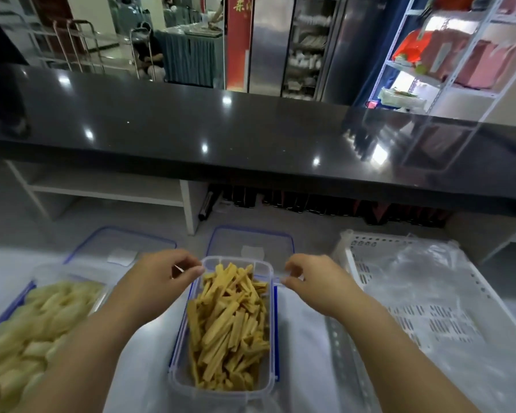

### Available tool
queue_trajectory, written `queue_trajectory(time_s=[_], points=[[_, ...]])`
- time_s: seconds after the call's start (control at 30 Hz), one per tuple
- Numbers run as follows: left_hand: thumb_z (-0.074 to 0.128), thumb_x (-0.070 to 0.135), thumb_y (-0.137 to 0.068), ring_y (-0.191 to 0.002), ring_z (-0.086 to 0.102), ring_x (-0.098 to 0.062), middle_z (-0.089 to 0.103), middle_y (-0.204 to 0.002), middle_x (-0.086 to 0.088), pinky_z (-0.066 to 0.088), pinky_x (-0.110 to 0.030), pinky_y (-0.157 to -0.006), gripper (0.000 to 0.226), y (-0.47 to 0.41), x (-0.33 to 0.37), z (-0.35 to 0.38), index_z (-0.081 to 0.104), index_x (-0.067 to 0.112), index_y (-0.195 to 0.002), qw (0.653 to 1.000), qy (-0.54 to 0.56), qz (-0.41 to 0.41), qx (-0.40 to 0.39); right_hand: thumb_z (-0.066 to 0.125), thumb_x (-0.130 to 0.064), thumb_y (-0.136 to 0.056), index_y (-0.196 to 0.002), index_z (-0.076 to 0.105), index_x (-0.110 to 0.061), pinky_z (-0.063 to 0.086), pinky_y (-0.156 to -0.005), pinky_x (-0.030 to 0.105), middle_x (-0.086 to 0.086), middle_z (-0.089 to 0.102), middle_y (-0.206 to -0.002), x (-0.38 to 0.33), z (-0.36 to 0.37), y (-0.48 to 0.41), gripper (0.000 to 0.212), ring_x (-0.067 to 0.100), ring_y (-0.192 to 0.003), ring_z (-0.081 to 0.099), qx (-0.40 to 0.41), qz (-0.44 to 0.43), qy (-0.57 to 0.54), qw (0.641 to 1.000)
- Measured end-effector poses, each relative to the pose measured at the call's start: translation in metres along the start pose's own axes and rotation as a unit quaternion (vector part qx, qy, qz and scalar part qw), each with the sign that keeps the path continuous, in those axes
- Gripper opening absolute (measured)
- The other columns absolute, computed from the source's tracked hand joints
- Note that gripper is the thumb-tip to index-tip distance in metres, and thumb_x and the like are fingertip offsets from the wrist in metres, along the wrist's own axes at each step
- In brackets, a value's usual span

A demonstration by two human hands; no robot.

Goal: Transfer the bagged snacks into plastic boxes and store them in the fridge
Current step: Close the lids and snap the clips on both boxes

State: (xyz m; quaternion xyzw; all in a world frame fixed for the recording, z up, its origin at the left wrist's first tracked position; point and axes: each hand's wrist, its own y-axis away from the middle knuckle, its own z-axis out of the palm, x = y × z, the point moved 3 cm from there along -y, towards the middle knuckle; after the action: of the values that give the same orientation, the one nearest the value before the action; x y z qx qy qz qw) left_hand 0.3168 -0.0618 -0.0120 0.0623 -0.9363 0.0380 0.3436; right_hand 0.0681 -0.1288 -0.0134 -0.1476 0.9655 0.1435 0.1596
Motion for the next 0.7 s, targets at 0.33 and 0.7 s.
queue_trajectory(time_s=[0.33,0.7], points=[[0.062,0.033,-0.087,-0.076,0.061,-0.004,0.067,-0.078,0.012,0.051,-0.03,-0.069,0.009,-0.066,-0.026,0.015,0.064,0.034,-0.078,0.998,-0.001,0.004,-0.062,0.058,-0.033,-0.089,-0.108,0.055,-0.007,0.048,-0.07,0.034,0.013,0.063,-0.106,0.036,0.037,-0.077,0.032,0.031,-0.092,0.061,0.045,0.203,-0.042,0.977],[0.059,0.035,-0.089,-0.082,0.059,-0.005,0.065,-0.085,0.011,0.052,-0.031,-0.075,0.01,-0.09,-0.022,0.029,0.066,0.028,-0.089,0.995,-0.022,0.016,-0.091,0.057,-0.003,-0.083,-0.086,0.06,-0.001,0.042,-0.064,0.028,0.015,0.06,-0.087,0.046,0.057,-0.091,0.005,0.027,-0.076,0.054,0.069,0.261,-0.159,0.95]])
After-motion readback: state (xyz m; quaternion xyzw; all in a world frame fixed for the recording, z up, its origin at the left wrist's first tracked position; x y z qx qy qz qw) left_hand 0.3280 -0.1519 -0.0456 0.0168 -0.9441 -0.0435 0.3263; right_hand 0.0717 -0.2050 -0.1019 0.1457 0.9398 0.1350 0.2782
